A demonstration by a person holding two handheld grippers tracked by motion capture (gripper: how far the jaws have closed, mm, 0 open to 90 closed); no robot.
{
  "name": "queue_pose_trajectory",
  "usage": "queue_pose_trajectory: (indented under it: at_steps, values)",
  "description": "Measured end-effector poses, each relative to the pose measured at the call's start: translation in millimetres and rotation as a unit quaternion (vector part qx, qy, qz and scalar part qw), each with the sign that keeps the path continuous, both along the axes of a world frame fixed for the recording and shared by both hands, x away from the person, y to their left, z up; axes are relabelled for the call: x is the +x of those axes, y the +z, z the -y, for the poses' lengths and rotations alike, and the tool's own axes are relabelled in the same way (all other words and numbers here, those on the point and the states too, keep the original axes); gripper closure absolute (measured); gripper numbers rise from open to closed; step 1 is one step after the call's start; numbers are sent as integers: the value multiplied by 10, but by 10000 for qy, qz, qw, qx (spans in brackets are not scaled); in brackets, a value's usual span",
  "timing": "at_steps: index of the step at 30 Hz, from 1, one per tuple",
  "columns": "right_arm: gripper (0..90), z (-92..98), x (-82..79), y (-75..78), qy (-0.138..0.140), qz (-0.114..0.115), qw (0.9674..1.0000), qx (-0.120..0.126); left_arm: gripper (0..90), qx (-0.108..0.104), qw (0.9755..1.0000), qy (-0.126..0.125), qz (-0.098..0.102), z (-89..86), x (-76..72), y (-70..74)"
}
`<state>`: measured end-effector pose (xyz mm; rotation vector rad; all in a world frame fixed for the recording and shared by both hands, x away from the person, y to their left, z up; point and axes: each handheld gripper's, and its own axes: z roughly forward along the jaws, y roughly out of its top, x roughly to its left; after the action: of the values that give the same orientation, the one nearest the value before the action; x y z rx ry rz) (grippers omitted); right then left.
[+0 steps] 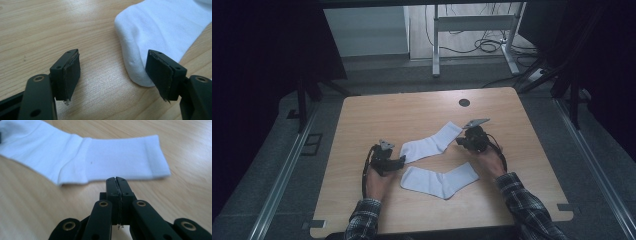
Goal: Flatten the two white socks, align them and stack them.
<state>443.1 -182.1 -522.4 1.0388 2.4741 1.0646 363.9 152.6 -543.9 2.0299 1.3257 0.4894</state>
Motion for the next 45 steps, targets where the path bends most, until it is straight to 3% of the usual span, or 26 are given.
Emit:
queue_pose_trajectory:
  at_steps: [4, 10, 14, 19, 22, 25, 28, 31, 36, 38, 41, 43, 45]
  values:
    - [893, -170, 130, -57, -55, 56, 10000, -18, 258, 4, 10000, -19, -12, 4, 8, -1]
    - [892, -235, 228, -122, -59, 46, 10000, -38, 239, 7, 10000, -28, -22, 12, 17, -3]
    - [892, -212, 205, -109, -66, -30, 9999, -97, 224, 4, 10000, -19, -24, 9, 25, -4]
    - [884, -107, 22, -75, 128, -295, 9994, -120, 214, 14, 9999, 118, -33, -9, 51, -3]
    - [813, -27, -99, -41, 240, -369, 9989, -135, 263, -58, 9998, 191, -2, -17, 69, 6]
    - [739, 163, -71, 111, -122, -2, 9999, 16, 342, -168, 9996, 145, 166, -2, 54, 74]
    - [703, 255, -2, 139, -334, 73, 9994, -7, 390, -182, 9995, 85, 243, 3, 43, 98]
    - [641, 339, 103, 51, -569, 60, 9984, -22, 450, -169, 9996, 20, 234, 10, 48, 85]
    - [604, 320, 125, -54, -498, 92, 9987, -104, 500, -164, 9998, -49, 116, 28, 84, 13]
    - [618, 292, 119, -90, -470, 79, 9986, -222, 536, -144, 9998, -97, 109, 35, 87, 7]
    - [790, 286, 107, -98, -422, -62, 9990, -150, 695, -242, 9991, -335, 88, 48, 81, 8]
    - [810, 273, 90, -85, -446, -128, 9988, -173, 798, -299, 9988, -370, 59, 53, 83, 8]
    - [817, 270, 69, -71, -454, -137, 9986, -221, 843, -285, 9987, -411, 42, 77, 77, 17]
